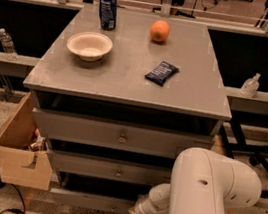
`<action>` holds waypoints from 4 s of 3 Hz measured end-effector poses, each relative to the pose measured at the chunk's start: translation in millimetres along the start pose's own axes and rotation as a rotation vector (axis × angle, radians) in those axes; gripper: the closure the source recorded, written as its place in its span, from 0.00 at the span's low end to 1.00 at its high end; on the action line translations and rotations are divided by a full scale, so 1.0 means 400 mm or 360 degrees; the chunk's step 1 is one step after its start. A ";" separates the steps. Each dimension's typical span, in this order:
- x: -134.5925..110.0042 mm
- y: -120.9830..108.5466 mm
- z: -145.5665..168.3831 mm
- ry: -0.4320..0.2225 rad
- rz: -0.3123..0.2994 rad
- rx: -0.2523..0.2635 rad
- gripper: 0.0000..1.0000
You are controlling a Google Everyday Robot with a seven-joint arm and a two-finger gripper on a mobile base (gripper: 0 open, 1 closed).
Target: Open bottom drawer
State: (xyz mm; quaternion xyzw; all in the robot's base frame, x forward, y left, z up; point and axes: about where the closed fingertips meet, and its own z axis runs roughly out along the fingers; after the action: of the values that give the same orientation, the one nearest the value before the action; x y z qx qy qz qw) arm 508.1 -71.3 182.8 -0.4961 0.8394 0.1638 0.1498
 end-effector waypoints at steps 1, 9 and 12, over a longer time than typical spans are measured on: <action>0.000 0.000 -0.001 0.0000 0.0000 0.0000 0.17; -0.009 -0.062 -0.011 0.0199 -0.0541 0.0163 0.17; 0.002 -0.063 -0.010 0.0180 -0.0546 0.0091 0.87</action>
Offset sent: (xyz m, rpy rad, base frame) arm 0.0000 0.0000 0.0001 0.0000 0.0001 0.0001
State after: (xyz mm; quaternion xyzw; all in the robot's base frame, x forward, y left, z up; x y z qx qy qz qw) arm 529.7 -84.8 182.8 -0.6360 0.7539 0.0837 0.1420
